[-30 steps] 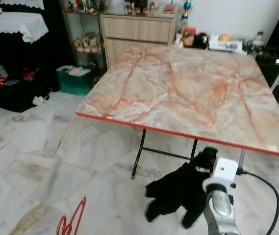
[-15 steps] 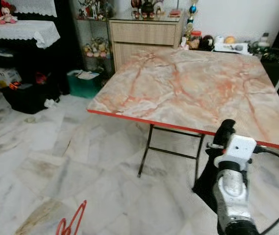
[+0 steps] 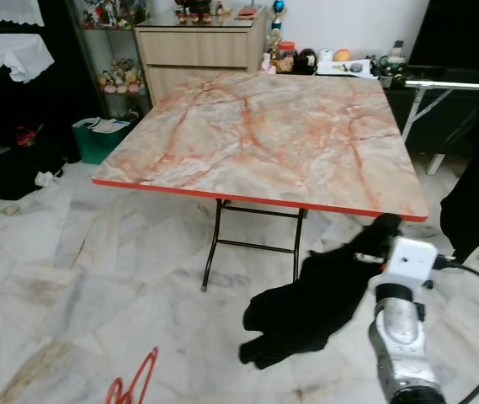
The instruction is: Hang hanger
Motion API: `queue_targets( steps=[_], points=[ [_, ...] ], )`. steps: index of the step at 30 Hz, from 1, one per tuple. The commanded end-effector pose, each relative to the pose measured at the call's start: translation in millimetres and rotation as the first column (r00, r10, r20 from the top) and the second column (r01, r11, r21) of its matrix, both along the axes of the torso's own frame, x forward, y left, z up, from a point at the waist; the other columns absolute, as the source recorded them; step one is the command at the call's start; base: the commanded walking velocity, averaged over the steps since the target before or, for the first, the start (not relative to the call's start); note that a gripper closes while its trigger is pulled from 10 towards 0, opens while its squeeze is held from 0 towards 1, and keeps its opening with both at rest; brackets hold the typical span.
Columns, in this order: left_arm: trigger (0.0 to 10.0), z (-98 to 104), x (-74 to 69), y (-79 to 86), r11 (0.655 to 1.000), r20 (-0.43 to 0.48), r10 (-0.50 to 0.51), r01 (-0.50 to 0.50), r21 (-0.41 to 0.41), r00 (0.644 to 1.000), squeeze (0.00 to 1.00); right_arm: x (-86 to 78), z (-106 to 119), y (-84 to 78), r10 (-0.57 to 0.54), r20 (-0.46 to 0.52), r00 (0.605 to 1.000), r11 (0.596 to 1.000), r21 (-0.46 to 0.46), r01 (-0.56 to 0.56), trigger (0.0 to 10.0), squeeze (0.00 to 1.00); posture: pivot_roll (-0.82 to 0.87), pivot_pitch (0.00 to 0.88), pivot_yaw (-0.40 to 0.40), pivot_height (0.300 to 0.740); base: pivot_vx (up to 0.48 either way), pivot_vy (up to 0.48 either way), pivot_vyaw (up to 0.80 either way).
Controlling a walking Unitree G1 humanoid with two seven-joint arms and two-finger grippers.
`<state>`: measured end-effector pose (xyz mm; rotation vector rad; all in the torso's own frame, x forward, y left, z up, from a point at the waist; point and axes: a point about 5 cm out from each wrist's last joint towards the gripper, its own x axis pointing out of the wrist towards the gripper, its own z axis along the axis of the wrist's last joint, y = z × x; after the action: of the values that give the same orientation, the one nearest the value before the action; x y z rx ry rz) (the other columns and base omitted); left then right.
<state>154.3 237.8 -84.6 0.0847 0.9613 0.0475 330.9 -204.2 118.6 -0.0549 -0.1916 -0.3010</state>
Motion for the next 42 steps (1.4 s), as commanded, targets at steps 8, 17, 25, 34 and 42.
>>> queue_targets(
  steps=[8,17,25,34,42],
  points=[
    [10.0,-4.1,-14.9,8.0,0.999,-0.042,0.046,-0.046,0.008,0.998,0.0,3.8,12.9,14.0,0.037,0.045,0.998,0.999,0.003,-0.037,10.0,0.0,0.07,0.056,0.037,0.74,0.0,0.0,0.0],
    [10.0,-6.2,-21.5,8.5,0.998,-0.055,0.057,-0.057,0.002,0.997,0.0,5.2,21.5,17.3,0.043,0.076,0.996,0.999,0.001,-0.043,10.0,0.0,0.07,0.053,0.034,0.74,0.0,0.0,0.0],
    [10.0,-8.6,-25.9,4.8,0.999,-0.065,0.054,-0.054,-0.002,0.996,0.0,5.1,24.6,17.7,0.046,0.082,0.996,0.999,-0.008,-0.046,10.0,0.0,0.07,0.051,0.029,0.74,0.0,0.0,0.0],
    [10.0,-7.3,-21.9,5.0,0.999,-0.059,0.05,-0.051,-0.004,0.997,0.0,6.0,30.1,18.4,0.048,0.093,0.995,0.999,-0.017,-0.047,10.0,0.0,0.07,0.05,0.027,0.74,0.055,0.0,0.0],
    [10.0,-3.5,-16.7,12.2,0.999,-0.048,0.053,-0.053,0.001,0.997,0.0,7.0,32.6,19.8,0.053,0.095,0.994,0.998,-0.026,-0.05,10.0,0.0,0.07,0.046,0.028,0.74,0.255,0.0,0.0]
  ],
)
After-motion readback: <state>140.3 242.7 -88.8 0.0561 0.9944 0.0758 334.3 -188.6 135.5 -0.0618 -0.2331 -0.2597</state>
